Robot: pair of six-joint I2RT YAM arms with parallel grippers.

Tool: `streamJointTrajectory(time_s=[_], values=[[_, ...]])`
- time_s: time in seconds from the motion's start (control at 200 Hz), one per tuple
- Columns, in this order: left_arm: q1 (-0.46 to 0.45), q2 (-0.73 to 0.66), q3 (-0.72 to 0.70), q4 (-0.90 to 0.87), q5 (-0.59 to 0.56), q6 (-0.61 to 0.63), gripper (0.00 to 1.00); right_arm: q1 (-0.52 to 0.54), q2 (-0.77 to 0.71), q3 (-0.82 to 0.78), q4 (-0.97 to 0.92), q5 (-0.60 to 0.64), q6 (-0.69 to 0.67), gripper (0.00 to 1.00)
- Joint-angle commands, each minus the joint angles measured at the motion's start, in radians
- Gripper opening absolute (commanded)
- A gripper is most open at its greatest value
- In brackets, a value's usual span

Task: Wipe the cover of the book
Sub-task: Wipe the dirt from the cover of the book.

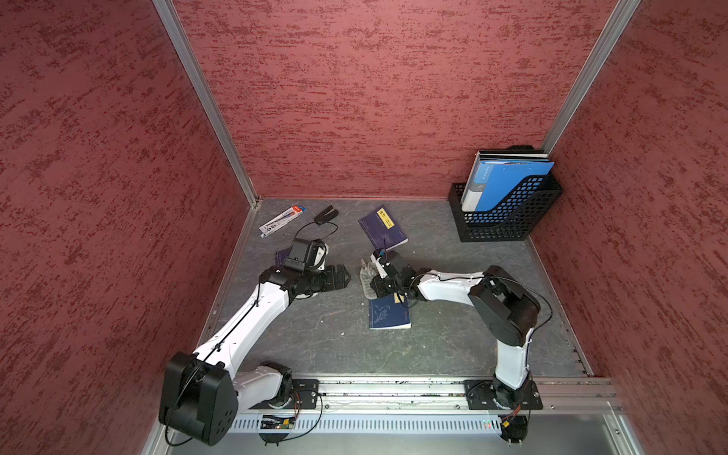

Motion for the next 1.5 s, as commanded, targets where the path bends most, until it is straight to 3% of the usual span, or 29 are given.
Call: streamJointTrajectory(time_s=[0.0, 0.205, 0.471, 0.711, 0.957, 1.127, 1.287, 1.498], values=[[0.005, 0.004, -0.003, 0.005, 0.003, 0.000, 0.97, 0.059, -0.014, -0.093, -0.159, -0.052, -0.015, 0.22], [0.005, 0.015, -0.001, 0.017, 0.006, -0.001, 0.97, 0.149, -0.138, -0.262, -0.166, -0.080, 0.050, 0.23], [0.005, 0.041, 0.000, 0.028, 0.018, 0.005, 0.97, 0.118, -0.264, -0.412, -0.156, -0.001, 0.157, 0.24], [0.004, 0.024, -0.004, 0.024, 0.022, -0.001, 0.97, -0.043, -0.103, -0.279, -0.087, 0.039, 0.129, 0.23], [0.002, -0.014, -0.031, 0.015, 0.015, -0.011, 0.97, -0.108, -0.013, -0.138, -0.115, 0.051, 0.095, 0.24], [0.002, -0.005, -0.038, 0.024, 0.014, -0.011, 0.97, -0.095, -0.098, -0.236, -0.107, -0.003, 0.097, 0.24], [0.000, 0.027, -0.013, 0.030, 0.021, -0.008, 0.97, 0.003, -0.183, -0.356, -0.132, -0.054, 0.125, 0.25], [-0.007, 0.043, -0.003, 0.037, 0.020, -0.008, 0.97, 0.044, -0.328, -0.554, -0.124, -0.039, 0.272, 0.26]])
